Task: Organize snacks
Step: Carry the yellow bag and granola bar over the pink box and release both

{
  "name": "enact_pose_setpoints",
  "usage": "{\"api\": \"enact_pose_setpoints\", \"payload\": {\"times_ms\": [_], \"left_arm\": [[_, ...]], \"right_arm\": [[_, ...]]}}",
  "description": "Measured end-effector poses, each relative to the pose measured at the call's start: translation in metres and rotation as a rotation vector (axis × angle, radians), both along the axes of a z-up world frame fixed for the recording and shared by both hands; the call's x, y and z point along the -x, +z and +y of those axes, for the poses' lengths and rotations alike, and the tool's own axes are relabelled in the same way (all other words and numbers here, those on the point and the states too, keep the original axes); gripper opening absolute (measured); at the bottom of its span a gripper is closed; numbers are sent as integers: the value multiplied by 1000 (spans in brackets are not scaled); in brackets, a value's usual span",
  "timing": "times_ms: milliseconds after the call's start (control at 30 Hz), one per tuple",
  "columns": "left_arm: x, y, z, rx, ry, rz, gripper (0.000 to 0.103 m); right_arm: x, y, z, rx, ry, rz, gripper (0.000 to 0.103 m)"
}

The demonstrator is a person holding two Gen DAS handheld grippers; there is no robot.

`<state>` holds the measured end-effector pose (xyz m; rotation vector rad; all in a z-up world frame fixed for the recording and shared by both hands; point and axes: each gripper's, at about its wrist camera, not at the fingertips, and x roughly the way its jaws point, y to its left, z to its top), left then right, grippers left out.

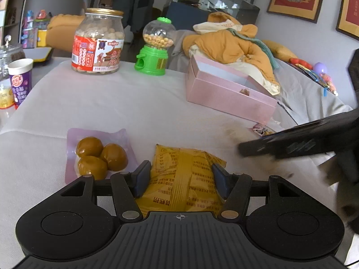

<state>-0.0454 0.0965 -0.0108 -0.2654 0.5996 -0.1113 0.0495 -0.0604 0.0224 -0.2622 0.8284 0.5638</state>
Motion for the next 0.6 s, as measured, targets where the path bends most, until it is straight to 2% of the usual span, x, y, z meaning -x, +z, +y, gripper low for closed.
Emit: {"api": "enact_pose_setpoints", "payload": {"times_ms": [200,400,433,500,600], "left_arm": [[0,1,-5,-37,0,5,65],[-1,4,-12,-96,-14,21,63],[-1,6,-12,-97,-16,28,62],[-2,16,-14,-47,-48,25,58],[-10,51,-29,-19,-129,-62,58]], "right_arm": [[-2,32,-55,-171,-104,-2,29],[2,53,-82,-245,-116,-67,29],[3,56,-86,-250,-119,-79,29],[3,60,-97,-257,-127,-98,29],[4,61,-113,-261,-147,-119,29]]}}
